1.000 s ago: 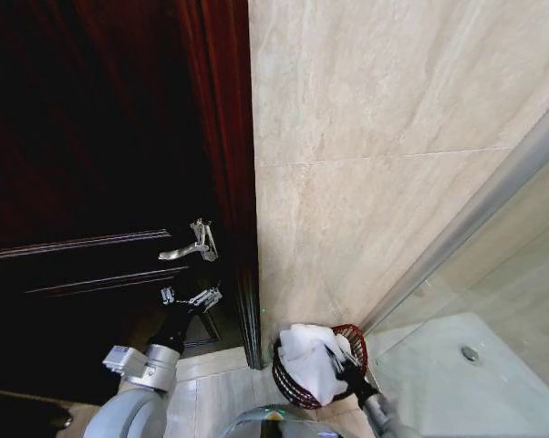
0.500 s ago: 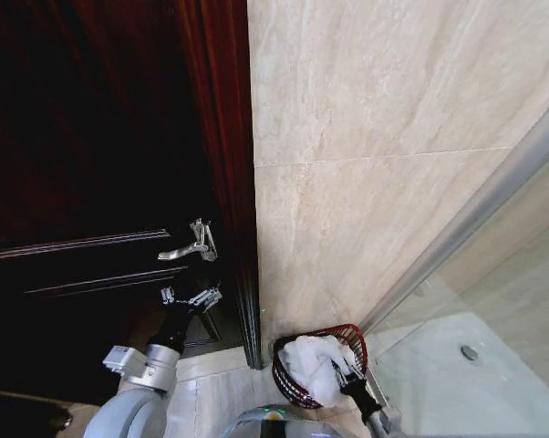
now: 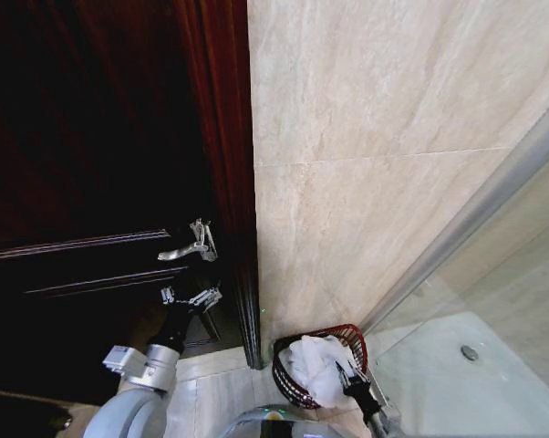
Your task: Discard the used towel into the hamper.
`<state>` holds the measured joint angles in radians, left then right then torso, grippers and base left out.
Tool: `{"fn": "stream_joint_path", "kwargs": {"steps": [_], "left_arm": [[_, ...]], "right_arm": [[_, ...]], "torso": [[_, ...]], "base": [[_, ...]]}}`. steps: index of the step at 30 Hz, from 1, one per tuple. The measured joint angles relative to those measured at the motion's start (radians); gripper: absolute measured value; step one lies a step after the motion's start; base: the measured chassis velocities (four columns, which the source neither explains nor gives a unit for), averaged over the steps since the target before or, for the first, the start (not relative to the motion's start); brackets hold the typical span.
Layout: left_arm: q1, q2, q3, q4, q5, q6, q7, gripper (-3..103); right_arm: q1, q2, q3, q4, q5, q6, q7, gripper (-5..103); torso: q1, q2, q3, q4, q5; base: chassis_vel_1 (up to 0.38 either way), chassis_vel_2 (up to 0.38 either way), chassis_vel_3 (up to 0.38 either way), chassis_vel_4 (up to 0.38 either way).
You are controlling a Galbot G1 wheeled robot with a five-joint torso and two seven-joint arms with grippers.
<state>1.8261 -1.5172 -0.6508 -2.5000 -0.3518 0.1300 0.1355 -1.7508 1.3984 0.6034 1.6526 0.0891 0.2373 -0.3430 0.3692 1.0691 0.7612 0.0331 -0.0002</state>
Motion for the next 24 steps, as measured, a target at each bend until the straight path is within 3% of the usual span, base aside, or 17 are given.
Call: {"fn": "stream_joint_path", "kwargs": {"steps": [3, 17, 24], "left_arm": [[0.000, 0.000, 0.000, 0.000, 0.000, 0.000, 0.000, 100], [0.000, 0.000, 0.000, 0.000, 0.000, 0.000, 0.000, 100], [0.000, 0.000, 0.000, 0.000, 0.000, 0.000, 0.000, 100]], "right_arm": [[0.005, 0.008, 0.000, -0.002, -0.013, -0.005, 0.024, 18], [-0.008, 0.003, 0.005, -0.012, -0.020, 0.037, -0.008, 18], [-0.001, 0.008, -0.002, -0.016, -0.021, 0.036, 0.044, 18]], "torso": [[0.000, 0.000, 0.000, -0.0002, 0.0003], [-0.001, -0.003, -0.002, -0.0001, 0.0002], [-0.004, -0.010, -0.005, 0.0000, 0.0002]], "base": [[0.000, 0.000, 0.000, 0.000], [0.000, 0.000, 0.000, 0.000], [0.000, 0.000, 0.000, 0.000]]}}
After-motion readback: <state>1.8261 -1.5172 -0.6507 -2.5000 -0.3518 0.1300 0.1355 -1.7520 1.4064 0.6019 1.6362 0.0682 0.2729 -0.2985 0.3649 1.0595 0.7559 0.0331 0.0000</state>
